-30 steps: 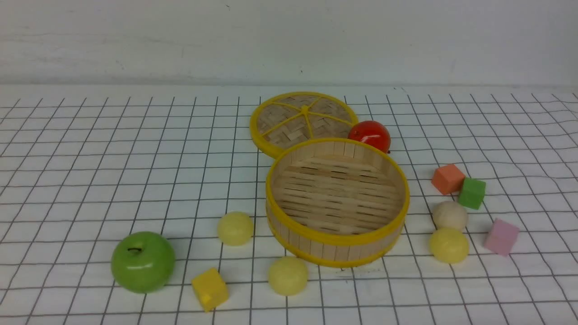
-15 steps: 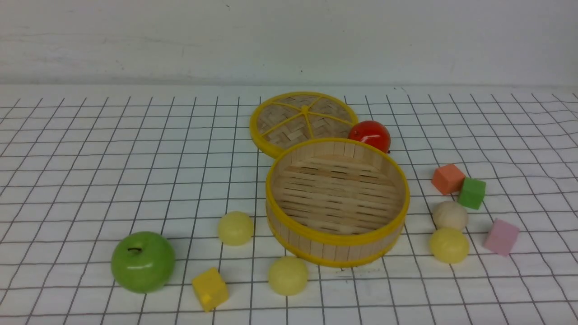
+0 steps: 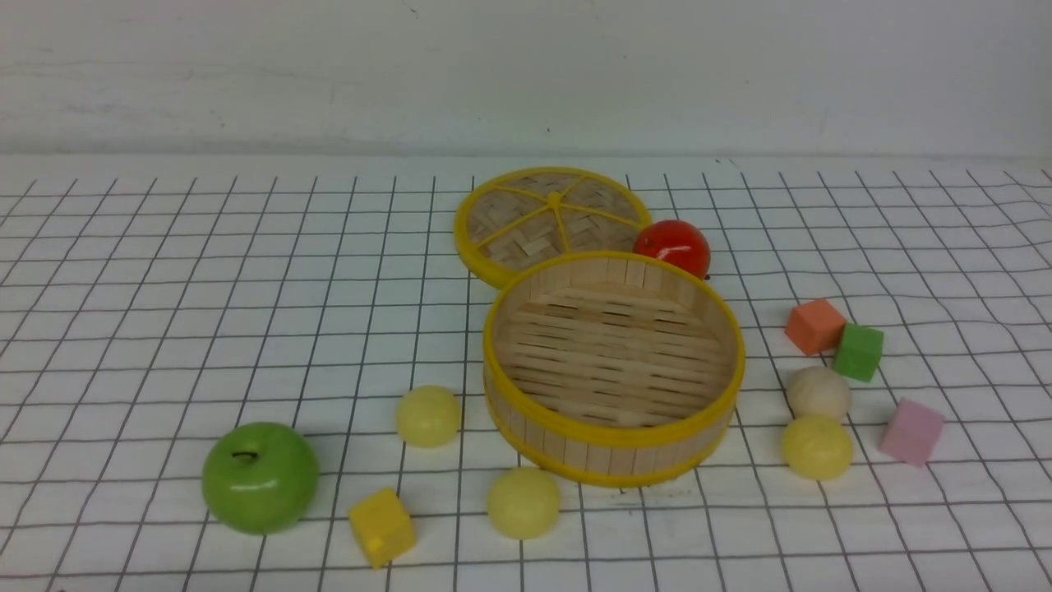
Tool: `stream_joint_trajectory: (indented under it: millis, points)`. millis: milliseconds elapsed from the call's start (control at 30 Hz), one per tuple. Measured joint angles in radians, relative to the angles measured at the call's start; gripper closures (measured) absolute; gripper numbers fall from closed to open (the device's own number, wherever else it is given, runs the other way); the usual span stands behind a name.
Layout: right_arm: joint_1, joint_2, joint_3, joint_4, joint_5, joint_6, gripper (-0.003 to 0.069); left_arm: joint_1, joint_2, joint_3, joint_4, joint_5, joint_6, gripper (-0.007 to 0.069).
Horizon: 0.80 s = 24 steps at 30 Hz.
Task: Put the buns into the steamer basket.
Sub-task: Use the left arm to grab a steamed stuffed bun
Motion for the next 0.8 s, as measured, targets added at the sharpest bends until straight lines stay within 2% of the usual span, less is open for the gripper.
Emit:
stream_joint_trajectory:
  millis: [33,67,133,233,300,333,367,400,500,567,600,700,800]
  points:
    - [0.0,0.0,0.0,0.0,0.0,0.0,0.042,0.0,0.0,0.0,-0.105,-0.043,-0.038,0.0386]
    - [0.0,0.0,0.0,0.0,0.0,0.0,0.042,0.0,0.0,0.0,-0.142,-0.075,-0.043,0.0386]
    - [0.0,0.0,0.0,0.0,0.0,0.0,0.042,0.0,0.0,0.0,-0.185,-0.15,-0.04,0.0389]
    - [0.0,0.0,0.0,0.0,0.0,0.0,0.042,0.0,0.0,-0.056,-0.224,-0.129,-0.038,0.0429]
    - [0.0,0.0,0.0,0.0,0.0,0.0,0.042,-0.007,0.027,-0.183,-0.211,-0.012,0.042,0.0498]
    - [0.0,0.0,0.0,0.0,0.0,0.0,0.042,-0.008,0.027,-0.183,-0.207,0.002,0.054,0.0498]
    - [0.0,0.0,0.0,0.0,0.0,0.0,0.042,-0.011,0.058,-0.256,-0.182,0.077,0.122,0.0535]
    - [0.0,0.0,0.0,0.0,0.0,0.0,0.042,-0.017,0.159,-0.406,-0.128,0.237,0.235,0.0608]
    - [0.0,0.0,0.0,0.0,0.0,0.0,0.042,-0.017,0.348,-0.582,-0.055,0.512,0.321,0.0638]
    - [0.0,0.0,0.0,0.0,0.0,0.0,0.042,-0.017,0.445,-0.649,-0.029,0.6,0.333,0.0638]
    - [0.0,0.0,0.0,0.0,0.0,0.0,0.042,-0.017,0.56,-0.715,-0.003,0.705,0.341,0.0638]
    - [0.0,0.0,0.0,0.0,0.0,0.0,0.042,-0.017,0.775,-0.805,0.036,0.77,0.389,0.0638]
    - [0.0,0.0,0.0,0.0,0.0,0.0,0.042,-0.047,0.979,-0.862,0.041,0.751,0.46,0.0638]
